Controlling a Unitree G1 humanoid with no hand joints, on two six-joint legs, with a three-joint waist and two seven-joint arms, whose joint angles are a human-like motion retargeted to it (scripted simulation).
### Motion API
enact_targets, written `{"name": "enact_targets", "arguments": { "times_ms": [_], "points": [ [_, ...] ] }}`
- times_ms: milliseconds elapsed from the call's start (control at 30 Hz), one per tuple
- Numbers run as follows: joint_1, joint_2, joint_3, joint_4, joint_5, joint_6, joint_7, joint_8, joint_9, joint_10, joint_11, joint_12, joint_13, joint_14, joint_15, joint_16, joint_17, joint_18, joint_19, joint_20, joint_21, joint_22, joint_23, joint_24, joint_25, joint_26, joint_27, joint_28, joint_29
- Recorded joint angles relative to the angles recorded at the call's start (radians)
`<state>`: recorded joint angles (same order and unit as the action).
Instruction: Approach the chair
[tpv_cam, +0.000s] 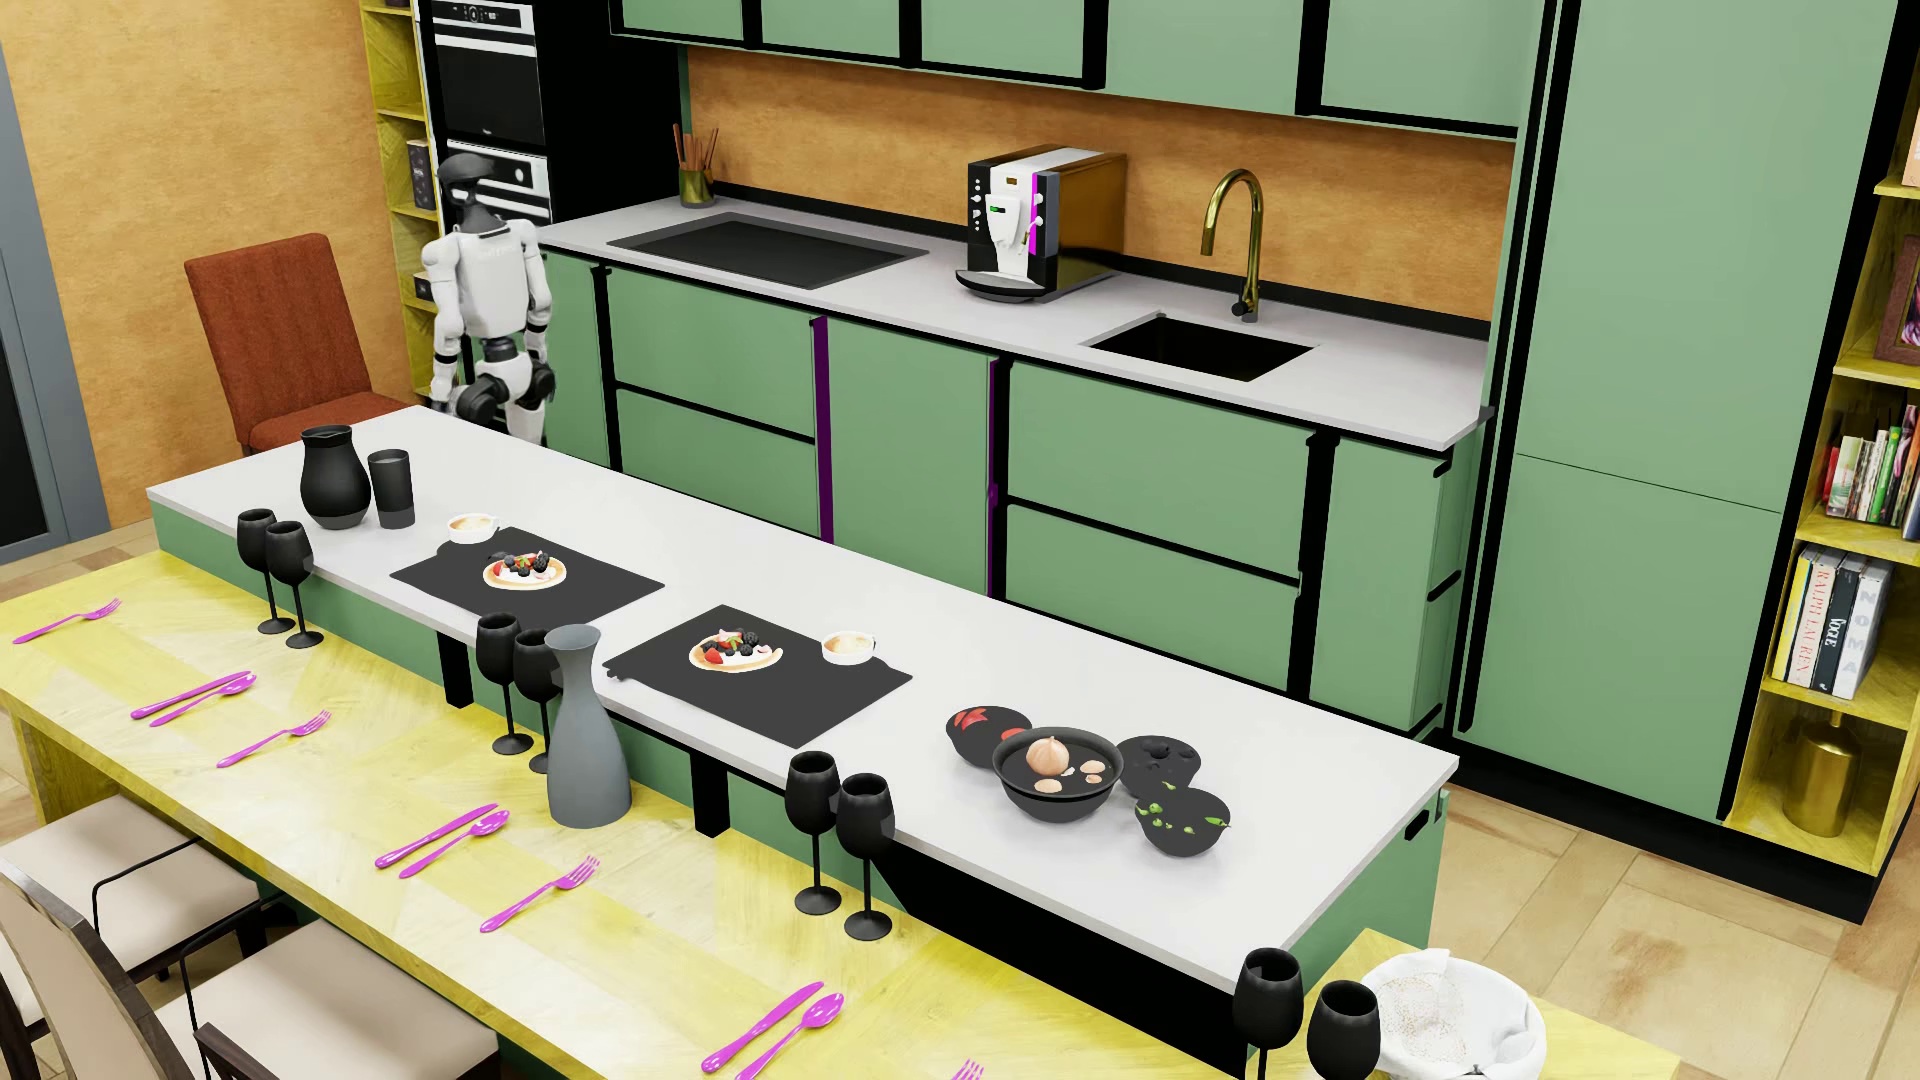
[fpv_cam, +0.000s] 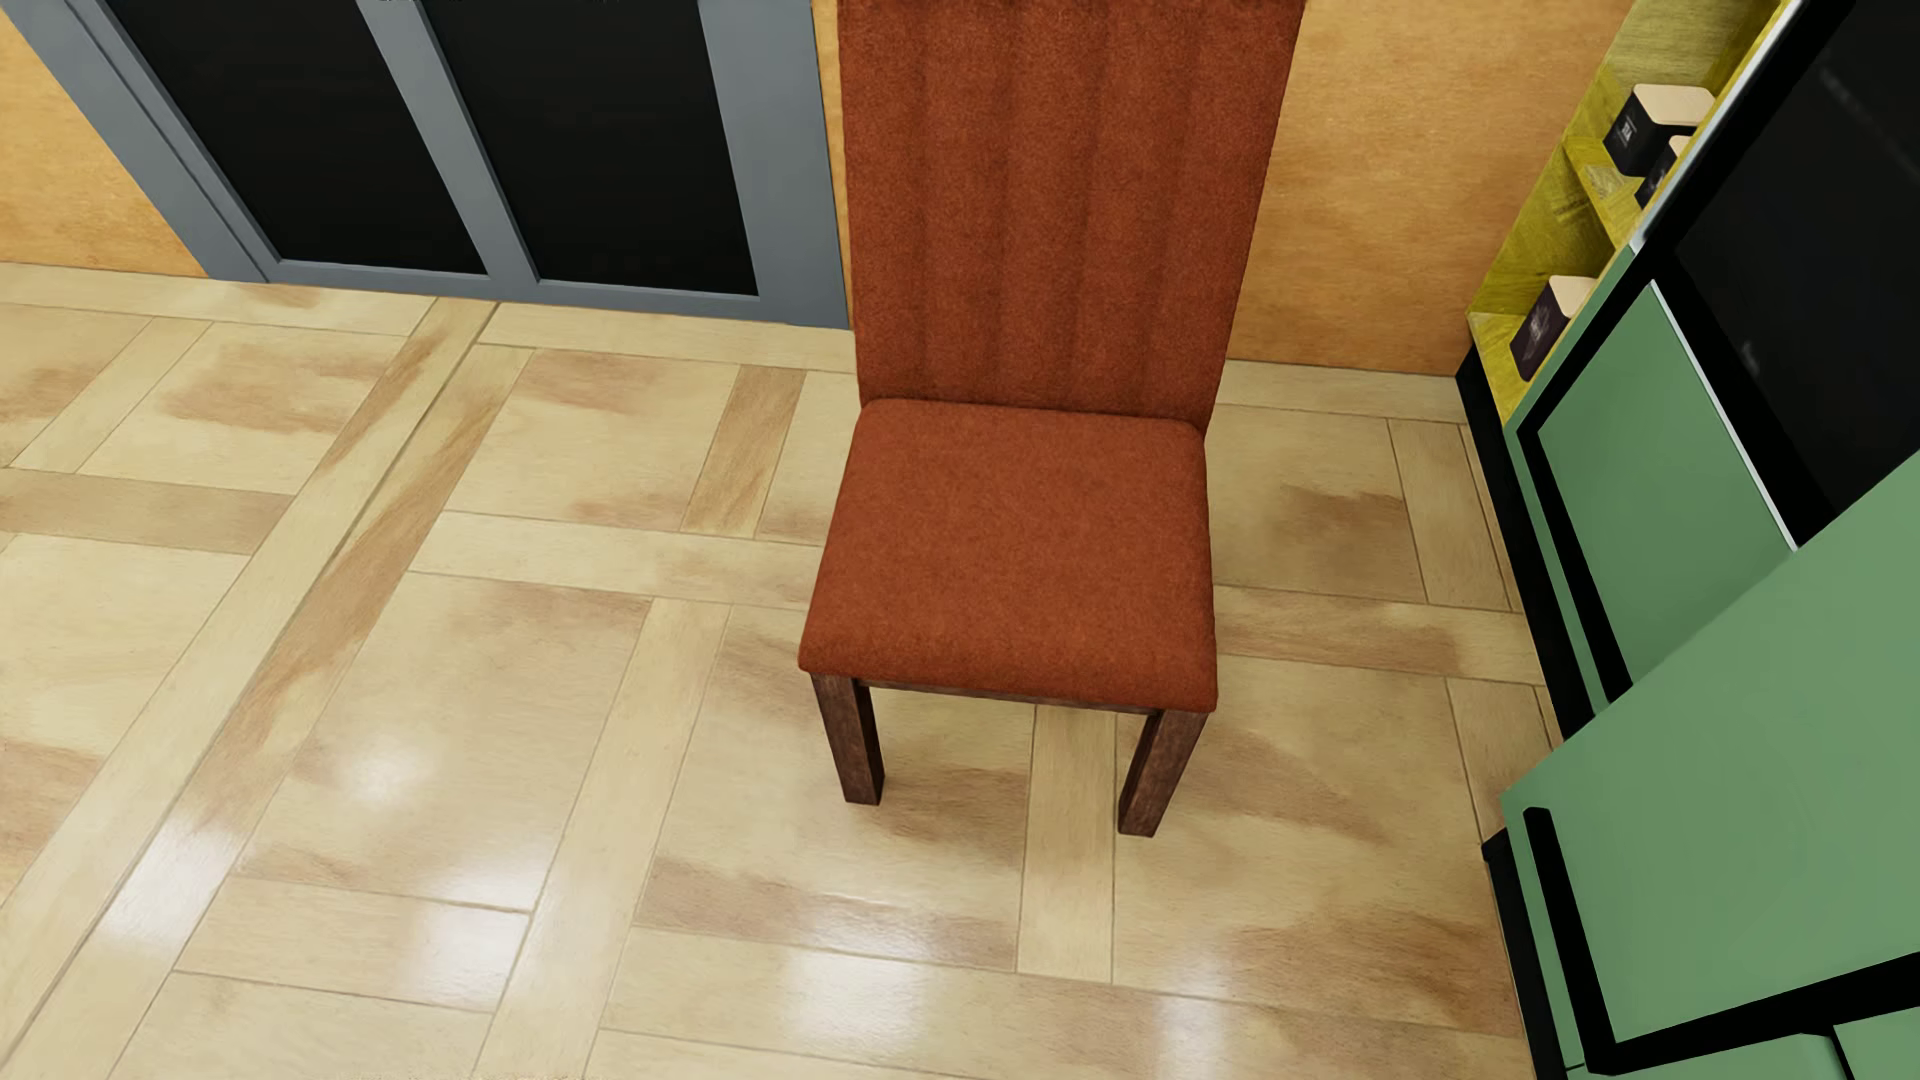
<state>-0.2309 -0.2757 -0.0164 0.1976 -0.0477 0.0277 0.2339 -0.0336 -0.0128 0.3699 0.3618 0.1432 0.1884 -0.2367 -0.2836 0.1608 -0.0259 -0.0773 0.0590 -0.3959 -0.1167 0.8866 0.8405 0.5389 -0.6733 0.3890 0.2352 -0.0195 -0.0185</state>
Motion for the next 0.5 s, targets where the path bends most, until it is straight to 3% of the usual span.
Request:
{"name": "enact_targets", "arguments": {
  "times_ms": [67, 100, 200, 333, 500],
  "points": [
    [0.012, 0.015, 0.007, -0.003, -0.002, -0.002, -0.008, -0.010, -0.001, -0.008, -0.001, -0.046, -0.005, 0.001, -0.005, 0.022, 0.001, 0.000, 0.000, -0.064, 0.004, -0.024, -0.003, 0.087, -0.017, -0.019, 0.002, 0.009, 0.009],
    [0.014, 0.020, 0.008, -0.005, -0.005, -0.004, -0.015, -0.017, -0.001, -0.009, 0.001, -0.066, -0.007, 0.001, -0.009, 0.020, 0.000, 0.000, 0.000, -0.054, 0.001, -0.040, -0.013, 0.084, -0.021, -0.018, -0.003, 0.013, 0.000],
    [0.008, 0.029, 0.002, -0.011, -0.012, -0.008, -0.039, -0.036, 0.000, 0.005, 0.011, -0.115, -0.005, -0.006, -0.022, 0.004, -0.010, -0.004, -0.004, 0.021, -0.019, -0.093, -0.057, -0.018, -0.012, -0.051, -0.034, 0.058, -0.020],
    [-0.002, 0.027, -0.005, -0.011, -0.017, -0.013, -0.057, -0.051, 0.002, 0.033, 0.034, -0.140, -0.024, -0.042, -0.058, 0.024, -0.016, 0.001, 0.007, 0.013, -0.024, -0.166, -0.101, -0.014, -0.004, -0.080, -0.051, 0.111, -0.035],
    [-0.008, 0.045, -0.018, -0.004, -0.024, -0.017, -0.083, -0.092, 0.004, 0.083, 0.055, -0.128, -0.025, -0.114, -0.147, 0.045, -0.002, -0.023, -0.016, -0.004, -0.015, -0.134, -0.153, -0.020, 0.014, -0.056, -0.060, 0.076, -0.038]
  ]
}}
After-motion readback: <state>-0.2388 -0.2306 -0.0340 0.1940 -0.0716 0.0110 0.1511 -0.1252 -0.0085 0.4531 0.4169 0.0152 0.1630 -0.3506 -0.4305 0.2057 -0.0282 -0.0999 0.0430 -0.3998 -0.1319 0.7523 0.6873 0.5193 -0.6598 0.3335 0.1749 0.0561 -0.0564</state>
